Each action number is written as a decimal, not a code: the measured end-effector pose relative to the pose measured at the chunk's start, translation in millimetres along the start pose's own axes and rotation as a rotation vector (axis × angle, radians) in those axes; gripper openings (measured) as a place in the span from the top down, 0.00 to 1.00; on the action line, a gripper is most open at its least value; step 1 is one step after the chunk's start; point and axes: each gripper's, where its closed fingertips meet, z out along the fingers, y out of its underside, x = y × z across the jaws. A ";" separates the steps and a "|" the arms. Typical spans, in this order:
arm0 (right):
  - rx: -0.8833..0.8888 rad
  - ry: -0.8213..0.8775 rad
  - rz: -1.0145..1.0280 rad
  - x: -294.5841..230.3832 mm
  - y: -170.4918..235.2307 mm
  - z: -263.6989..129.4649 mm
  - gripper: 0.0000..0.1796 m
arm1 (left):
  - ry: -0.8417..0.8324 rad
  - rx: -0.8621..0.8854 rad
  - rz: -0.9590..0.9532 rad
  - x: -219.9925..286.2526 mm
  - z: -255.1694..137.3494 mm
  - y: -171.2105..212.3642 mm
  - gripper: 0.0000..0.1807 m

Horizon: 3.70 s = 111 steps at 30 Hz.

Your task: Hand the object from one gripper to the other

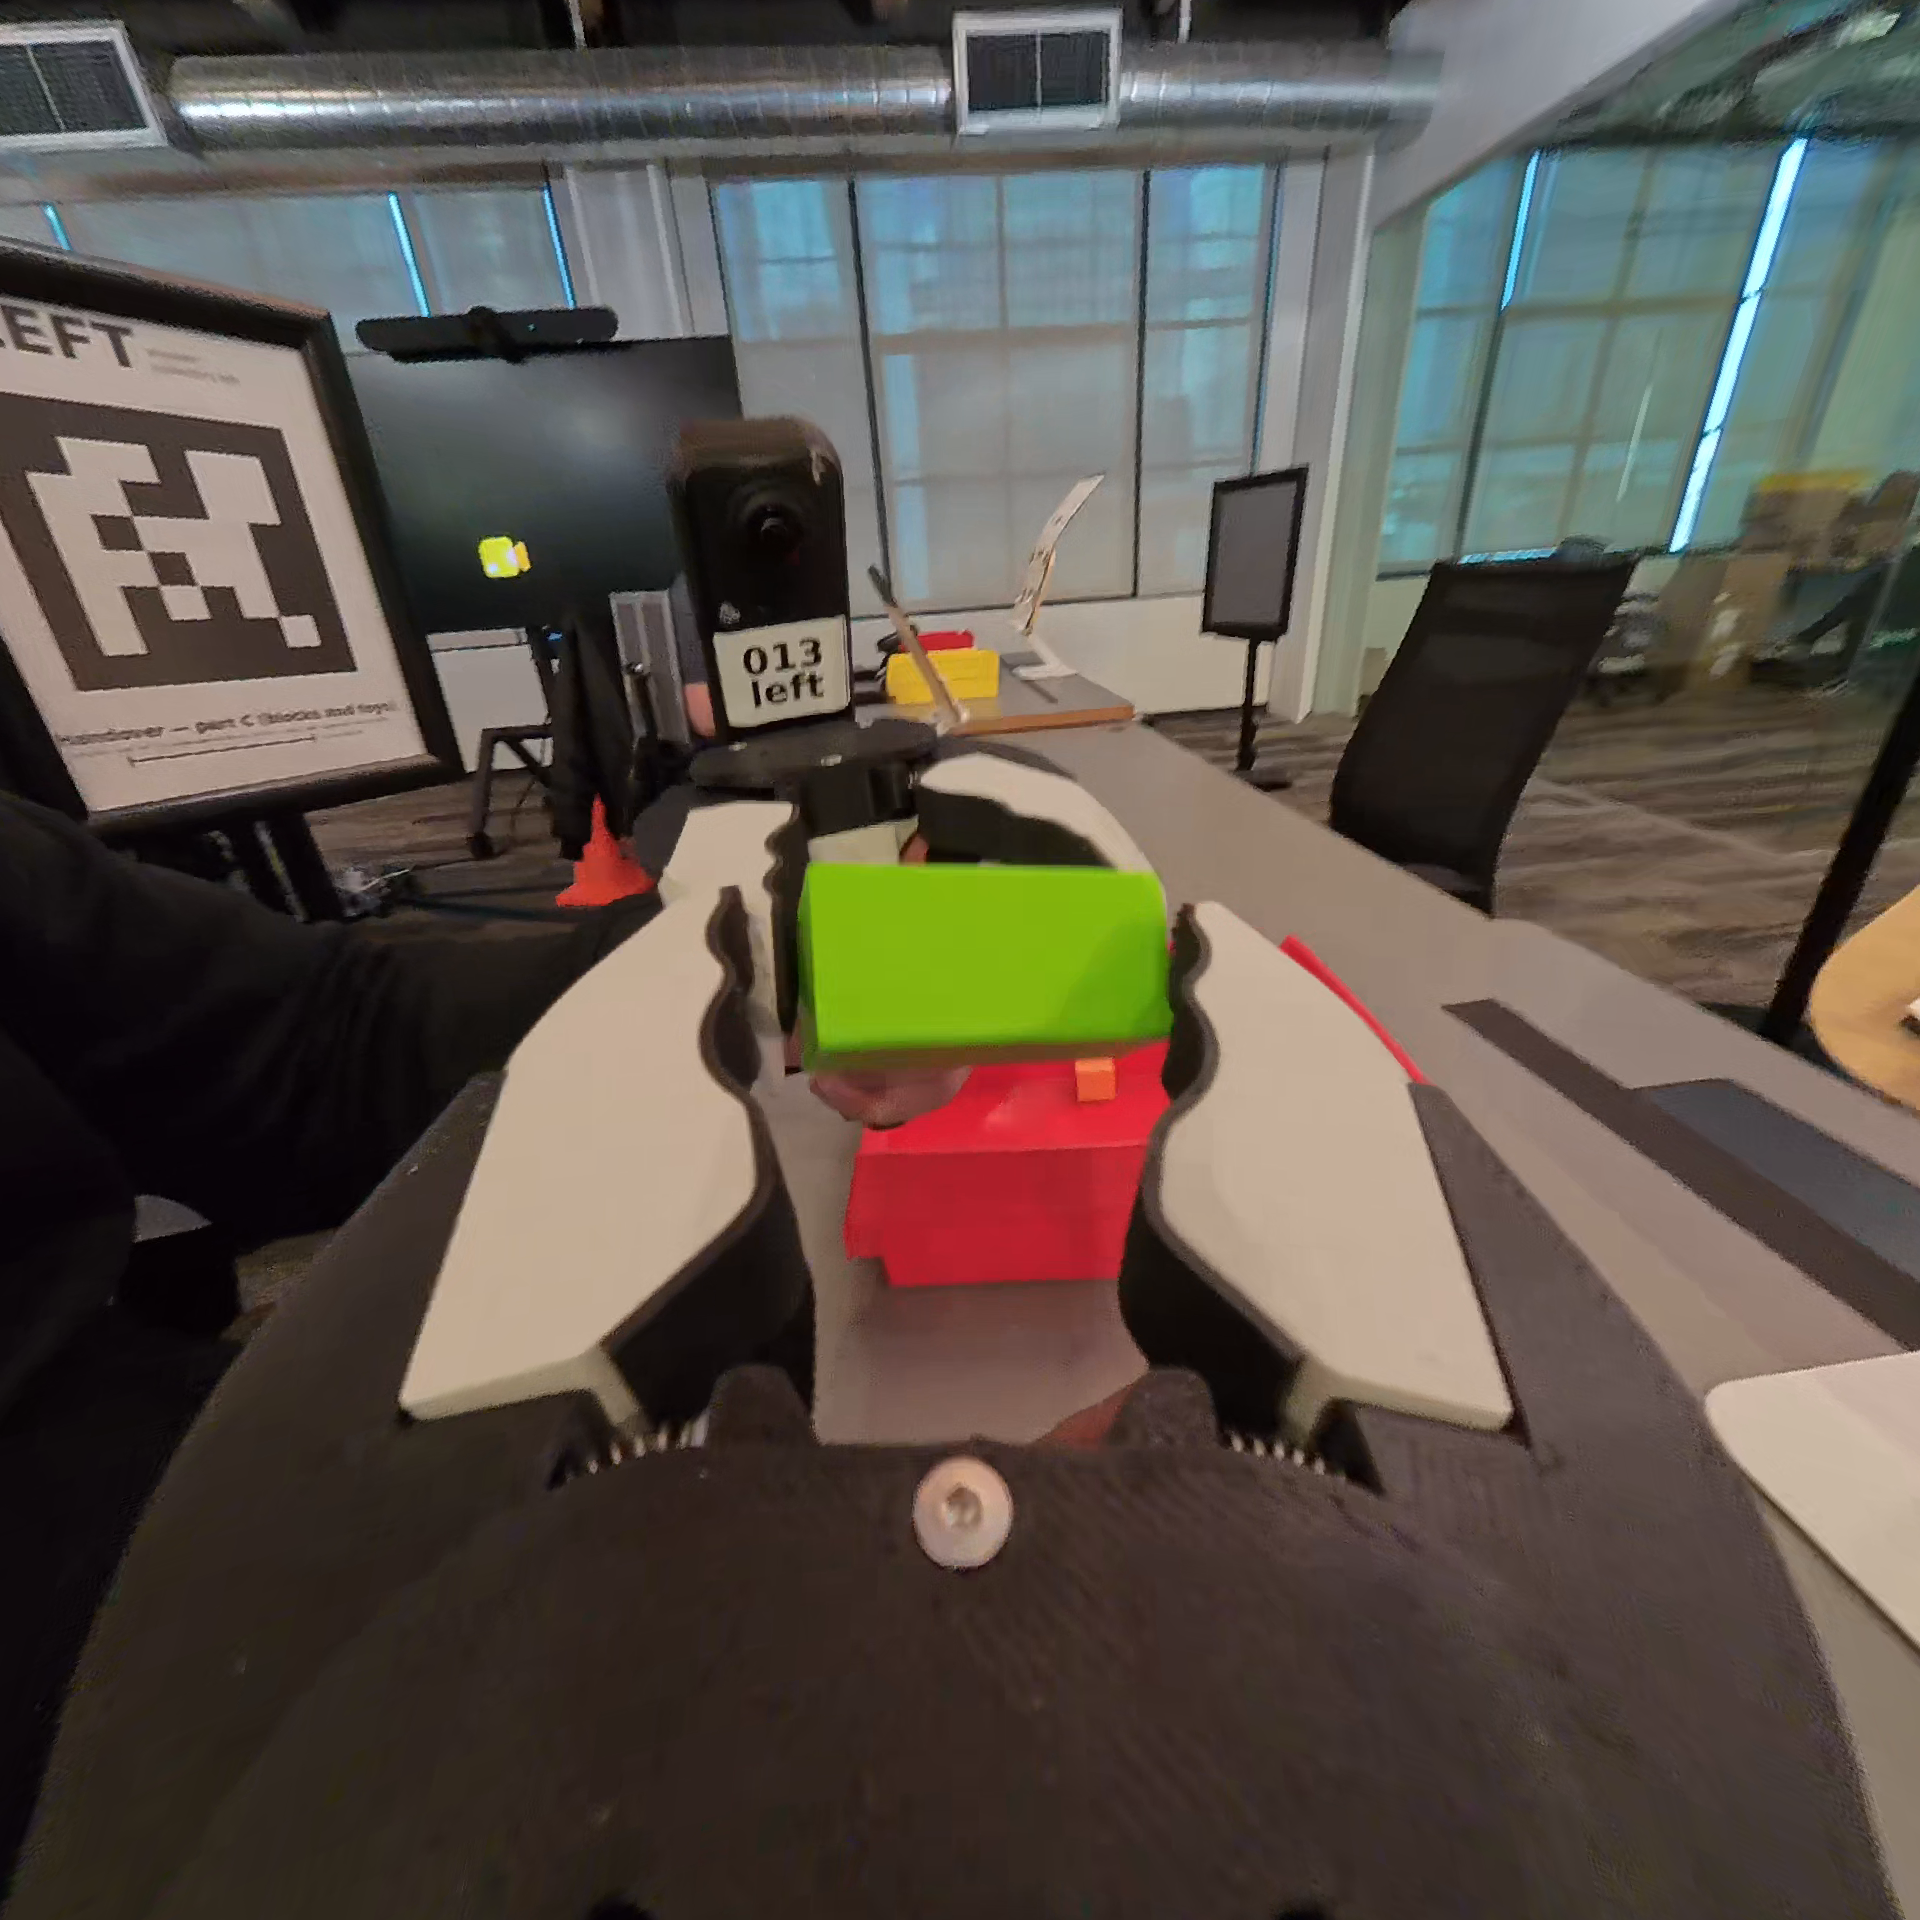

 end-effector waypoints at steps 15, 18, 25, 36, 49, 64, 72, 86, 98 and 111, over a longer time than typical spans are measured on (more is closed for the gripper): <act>-0.025 -0.074 0.048 -4.3 -1.6 -7.1 0.52 | 0.056 0.060 -0.022 11.9 1.6 -8.5 0.62; -0.021 -0.106 0.085 -6.0 1.2 -7.3 0.51 | 0.063 0.067 -0.019 13.2 1.9 -8.3 0.62; 0.002 -0.186 0.186 -8.7 6.8 -7.9 0.57 | 0.037 0.060 0.002 11.3 3.7 -5.2 0.62; 0.039 -0.181 0.181 -7.4 2.6 -9.2 0.62 | 0.067 0.081 -0.027 13.0 1.7 -7.5 0.62; 0.069 -0.145 0.158 1.1 -10.1 -19.5 0.62 | 0.051 0.126 -0.064 6.8 -3.9 -18.1 0.66; -0.159 0.492 0.019 121.1 -28.2 -150.5 0.62 | -0.090 0.177 0.000 -23.4 -35.2 -37.2 0.91; -0.436 0.849 0.117 200.1 55.9 -236.6 0.62 | -0.145 0.188 -0.008 -38.1 -48.2 -43.6 1.00; -0.763 0.986 0.198 256.4 171.5 -253.7 0.62 | -0.168 0.165 0.002 -46.7 -60.8 -47.4 0.99; -1.012 1.013 0.220 267.7 223.4 -266.3 0.62 | -0.205 0.134 0.015 -56.5 -71.4 -44.9 0.98; -1.059 0.991 0.296 259.3 221.1 -276.5 0.57 | -0.362 -0.033 -0.001 -95.7 -87.7 -17.6 0.86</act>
